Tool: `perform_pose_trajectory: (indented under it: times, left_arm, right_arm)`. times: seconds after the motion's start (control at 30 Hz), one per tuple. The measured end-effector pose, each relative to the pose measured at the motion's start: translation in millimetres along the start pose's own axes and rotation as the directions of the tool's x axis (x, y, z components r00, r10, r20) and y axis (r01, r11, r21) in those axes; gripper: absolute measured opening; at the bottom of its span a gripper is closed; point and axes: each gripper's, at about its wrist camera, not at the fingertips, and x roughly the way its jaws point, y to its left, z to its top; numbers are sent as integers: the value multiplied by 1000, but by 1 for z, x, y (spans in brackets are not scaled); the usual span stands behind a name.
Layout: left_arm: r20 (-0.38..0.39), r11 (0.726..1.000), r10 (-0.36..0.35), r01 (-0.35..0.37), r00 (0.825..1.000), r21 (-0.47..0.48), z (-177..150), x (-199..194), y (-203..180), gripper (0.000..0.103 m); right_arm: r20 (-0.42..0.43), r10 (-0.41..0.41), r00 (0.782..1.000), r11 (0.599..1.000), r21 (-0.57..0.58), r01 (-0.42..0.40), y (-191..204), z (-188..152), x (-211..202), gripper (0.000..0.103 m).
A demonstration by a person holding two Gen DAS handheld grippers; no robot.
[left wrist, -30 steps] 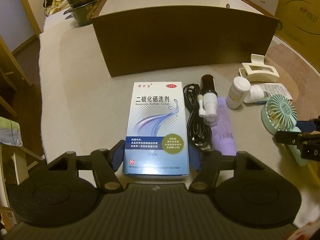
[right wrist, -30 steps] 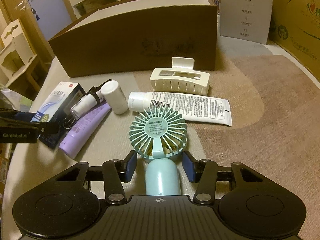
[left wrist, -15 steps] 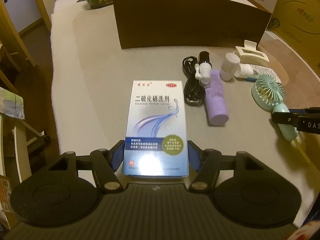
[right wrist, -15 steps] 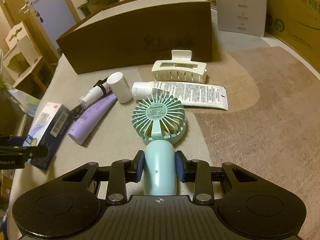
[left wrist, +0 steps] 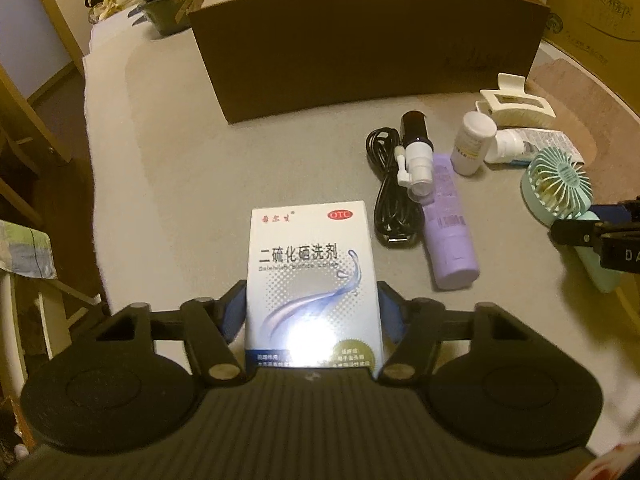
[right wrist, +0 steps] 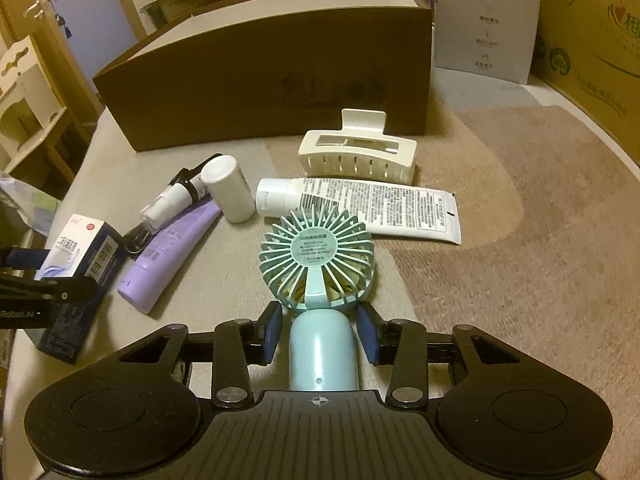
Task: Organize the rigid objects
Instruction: 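Carry the medicine box with the left tool while the right carries the fan over the box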
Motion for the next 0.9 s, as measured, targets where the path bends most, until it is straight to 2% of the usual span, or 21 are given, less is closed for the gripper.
perform_pose_trajectory:
  times: [0.1,0.13,0.33,0.5,0.7,0.9]
  left_arm:
    - [14,1000,2,-2,1000,-10,-2,0,0,63]
    - [17,1000,2,-2,1000,-12,-2,-1,0,63]
    - [30,1000,2,-2,1000,-11,-3,-4,1,62]
    - [51,1000,3,-2,999,-25,-2,-13,5,62]
    - [75,999,6,-3,997,-51,4,-28,13,62]
    - [113,999,14,-8,994,-51,19,-46,18,62]
  right_arm:
    - [0,-11,1000,1000,-16,11,1,-1,1,38]
    - [1,-15,1000,999,-31,15,3,-2,0,34]
    - [-3,1,1000,1000,-21,-1,0,-2,-3,33]
    - [-1,64,998,997,46,-64,-8,-1,-12,33]
    - [40,100,994,993,56,-103,-8,4,-34,33]
    - [89,132,987,989,51,-137,-10,24,-55,33]
